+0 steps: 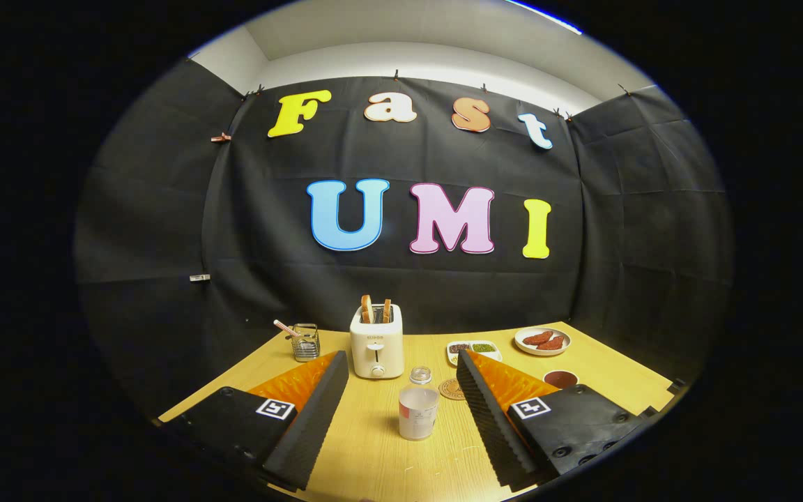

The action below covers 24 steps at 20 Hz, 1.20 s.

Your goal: Take the bottle from table, then pour the juice into the cup, finally place the bottle on the coaster

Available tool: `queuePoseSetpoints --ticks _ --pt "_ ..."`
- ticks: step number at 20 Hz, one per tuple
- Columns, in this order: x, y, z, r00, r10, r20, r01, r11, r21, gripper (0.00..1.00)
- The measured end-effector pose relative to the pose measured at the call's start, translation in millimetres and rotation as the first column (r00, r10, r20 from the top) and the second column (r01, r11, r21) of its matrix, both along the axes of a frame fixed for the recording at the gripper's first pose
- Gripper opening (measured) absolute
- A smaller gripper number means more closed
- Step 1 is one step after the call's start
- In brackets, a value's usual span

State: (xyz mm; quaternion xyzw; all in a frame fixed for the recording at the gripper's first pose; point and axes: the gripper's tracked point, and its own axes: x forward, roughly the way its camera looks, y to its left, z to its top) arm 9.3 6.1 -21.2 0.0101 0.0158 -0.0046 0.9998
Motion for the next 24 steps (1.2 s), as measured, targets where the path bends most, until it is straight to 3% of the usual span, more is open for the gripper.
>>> queuePoseSetpoints --ticks 11,24 --pt "22.9 -6.2 -26.4 0.999 -0.045 -0.015 0.046 0.998 0.053 0.96" --pt "79.5 -12.9 -122.9 0.99 -0.09 -0.112 0.088 0.996 -0.022 0.96"
